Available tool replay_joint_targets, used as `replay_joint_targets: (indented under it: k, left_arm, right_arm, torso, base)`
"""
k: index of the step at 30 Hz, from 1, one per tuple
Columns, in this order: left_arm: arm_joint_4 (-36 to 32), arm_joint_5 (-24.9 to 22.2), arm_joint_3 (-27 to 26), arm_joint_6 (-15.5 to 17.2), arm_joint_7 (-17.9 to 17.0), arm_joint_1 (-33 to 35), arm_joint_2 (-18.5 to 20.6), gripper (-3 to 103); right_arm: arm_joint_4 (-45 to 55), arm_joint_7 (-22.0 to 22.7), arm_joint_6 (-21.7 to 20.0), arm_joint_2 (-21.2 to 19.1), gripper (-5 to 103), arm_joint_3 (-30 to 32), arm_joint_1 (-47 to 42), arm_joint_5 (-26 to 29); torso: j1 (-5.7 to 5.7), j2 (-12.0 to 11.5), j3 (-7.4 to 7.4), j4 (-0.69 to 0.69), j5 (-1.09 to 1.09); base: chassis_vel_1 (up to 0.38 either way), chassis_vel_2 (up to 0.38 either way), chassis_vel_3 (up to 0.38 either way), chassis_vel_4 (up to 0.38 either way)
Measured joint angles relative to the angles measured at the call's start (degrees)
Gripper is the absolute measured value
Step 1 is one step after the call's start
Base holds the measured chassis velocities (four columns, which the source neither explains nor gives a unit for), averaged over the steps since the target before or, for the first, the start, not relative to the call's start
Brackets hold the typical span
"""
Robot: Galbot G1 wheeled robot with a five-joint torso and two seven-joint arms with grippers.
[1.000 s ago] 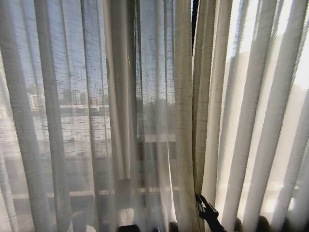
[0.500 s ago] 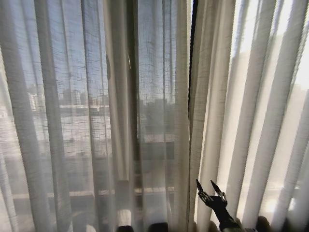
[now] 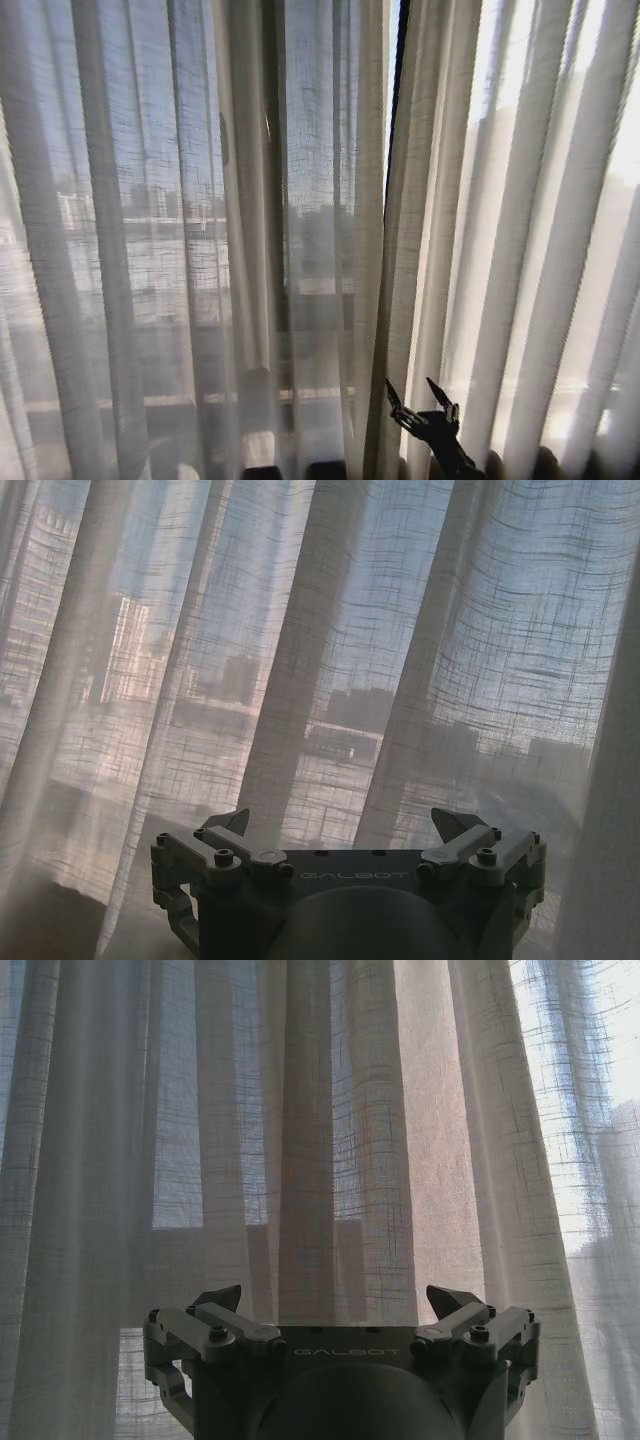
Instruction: Open the curtains by pulling them apart, changing their state from closed to fully open.
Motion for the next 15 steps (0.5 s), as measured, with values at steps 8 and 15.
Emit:
replay_joint_targets:
  k: [8,15]
  left_arm:
    - [-0.3,1.2,0.3,-0.4,0.2,0.6,-0.8,100]
    - [-0.7,1.2,-0.1,-0.8,0.3,1.1,-0.8,100]
  right_arm:
    - [-9.0,1.5,0.4,-1.8,100,1.6,7.4,0.9]
    - [-13.0,4.7,0.3,-2.5,100,4.0,10.6,0.9]
  torso:
    - [0.01,0.0,0.01,0.02,0.02]
    - [0.00,0.0,0.01,0.00,0.01]
  base:
    - [0.000,0.000,0.000,0.000]
    - [0.000,0.000,0.000,0.000]
